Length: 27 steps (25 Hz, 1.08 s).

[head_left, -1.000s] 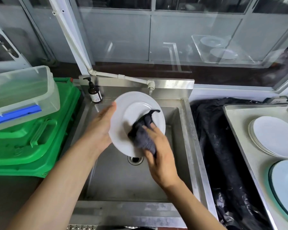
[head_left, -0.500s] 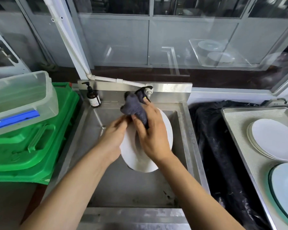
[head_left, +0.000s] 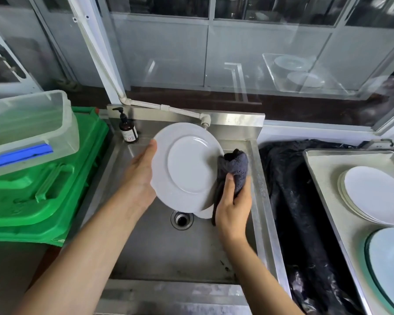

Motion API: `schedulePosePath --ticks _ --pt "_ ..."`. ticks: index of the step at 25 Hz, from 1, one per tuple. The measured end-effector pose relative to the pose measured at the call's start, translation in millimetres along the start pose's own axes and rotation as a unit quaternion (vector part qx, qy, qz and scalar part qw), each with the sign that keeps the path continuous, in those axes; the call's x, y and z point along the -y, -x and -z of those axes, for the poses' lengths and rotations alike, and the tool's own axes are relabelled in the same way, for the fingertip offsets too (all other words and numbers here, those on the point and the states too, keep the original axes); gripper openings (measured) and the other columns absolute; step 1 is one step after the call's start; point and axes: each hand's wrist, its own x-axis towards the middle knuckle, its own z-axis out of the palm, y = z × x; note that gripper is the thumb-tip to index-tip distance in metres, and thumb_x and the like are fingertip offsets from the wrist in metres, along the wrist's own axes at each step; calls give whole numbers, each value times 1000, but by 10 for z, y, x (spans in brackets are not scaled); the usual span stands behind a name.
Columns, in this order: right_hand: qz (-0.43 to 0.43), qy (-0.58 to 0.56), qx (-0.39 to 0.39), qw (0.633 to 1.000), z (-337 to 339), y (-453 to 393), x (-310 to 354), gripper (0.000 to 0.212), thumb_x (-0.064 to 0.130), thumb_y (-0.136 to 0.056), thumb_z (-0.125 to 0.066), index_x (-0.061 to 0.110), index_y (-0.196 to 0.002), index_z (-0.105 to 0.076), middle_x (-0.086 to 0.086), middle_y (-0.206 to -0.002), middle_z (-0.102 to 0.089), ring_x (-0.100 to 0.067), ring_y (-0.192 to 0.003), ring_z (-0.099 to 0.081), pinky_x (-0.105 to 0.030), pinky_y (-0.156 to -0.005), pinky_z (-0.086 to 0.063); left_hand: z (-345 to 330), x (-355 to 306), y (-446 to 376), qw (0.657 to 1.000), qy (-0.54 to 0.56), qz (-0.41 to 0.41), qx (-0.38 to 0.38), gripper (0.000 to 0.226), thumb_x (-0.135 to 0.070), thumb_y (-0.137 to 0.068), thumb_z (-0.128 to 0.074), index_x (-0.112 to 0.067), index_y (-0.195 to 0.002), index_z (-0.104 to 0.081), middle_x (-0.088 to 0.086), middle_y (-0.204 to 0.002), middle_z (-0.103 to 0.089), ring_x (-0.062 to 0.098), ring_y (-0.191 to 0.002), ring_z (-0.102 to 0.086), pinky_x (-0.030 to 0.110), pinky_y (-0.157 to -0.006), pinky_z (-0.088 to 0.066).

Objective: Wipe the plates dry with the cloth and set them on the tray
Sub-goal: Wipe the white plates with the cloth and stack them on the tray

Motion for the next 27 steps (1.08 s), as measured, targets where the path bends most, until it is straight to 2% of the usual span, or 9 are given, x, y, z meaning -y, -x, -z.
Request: schedulePosePath --ticks 2,5,8,12,14,17,19,23,27 --pt "14 -5 9 1000 -58 215 3 34 35 -104 -52 27 -136 -57 6 -130 -66 -12 -125 -60 -29 -106 -47 -59 39 9 1000 19 -3 -8 41 -35 -102 -54 -12 -135 -60 13 -131 -67 33 -122 -62 54 -106 -47" --pt "148 29 129 980 -236 465 133 46 25 -103 -53 32 -149 -46 2 -152 -51 -18 -147 -41 -38 -121 -33 -103 134 10 999 28 -5 -20 39 -33 -103 -52 -6 -128 -62 17 -120 -71 31 -110 -69 47 -96 -55" --pt "235 67 210 947 -306 544 148 43 26 -106 -50 11 -147 -49 2 -155 -48 -23 -152 -33 -46 -123 -30 47 167 14 999 -24 28 30 33 -48 -101 -50 -18 -104 -63 -3 -76 -77 11 -65 -73 27 -57 -60" --pt "299 105 253 914 -44 595 -94 42 18 -103 -57 13 -143 -49 3 -152 -49 -24 -151 -35 -49 -123 -29 126 151 -61 998 -25 49 -9 46 -58 -95 -55 -21 -121 -64 6 -103 -75 20 -83 -75 33 -64 -59" --pt "271 94 238 928 116 624 -232 43 16 -102 -56 14 -144 -51 5 -155 -46 -25 -151 -36 -44 -123 -30 69 97 -102 999 21 29 -21 46 -50 -99 -54 -18 -132 -61 6 -113 -75 21 -93 -75 32 -66 -59" --pt "103 64 132 984 269 545 -326 51 24 -99 -52 32 -148 -48 6 -154 -49 -17 -146 -44 -31 -120 -34 108 92 -105 1000 0 4 17 38 -46 -105 -44 -22 -129 -61 -1 -112 -76 18 -99 -74 34 -71 -61" --pt "-1 69 58 996 291 360 -306 41 37 -100 -51 27 -140 -54 2 -137 -64 -17 -129 -59 -35 -110 -46 164 160 -79 999 -25 14 33 38 -48 -105 -43 -24 -128 -62 -3 -112 -76 18 -102 -73 39 -79 -61" --pt "-55 121 -5 991 465 -95 -358 12 30 -106 -52 20 -102 -56 19 -86 -66 1 -81 -61 -10 -71 -41 102 388 24 997 -54 30 56 40 -42 -105 -48 -19 -134 -61 3 -125 -71 22 -113 -69 43 -94 -55" --pt "-107 262 0 959 968 -287 -675 16 30 -108 -48 15 -107 -54 0 -94 -68 -22 -90 -66 -38 -78 -48 28 575 85 996 -74 16 52 28 -37 -103 -52 -19 -116 -70 0 -109 -77 20 -101 -73 36 -81 -57"
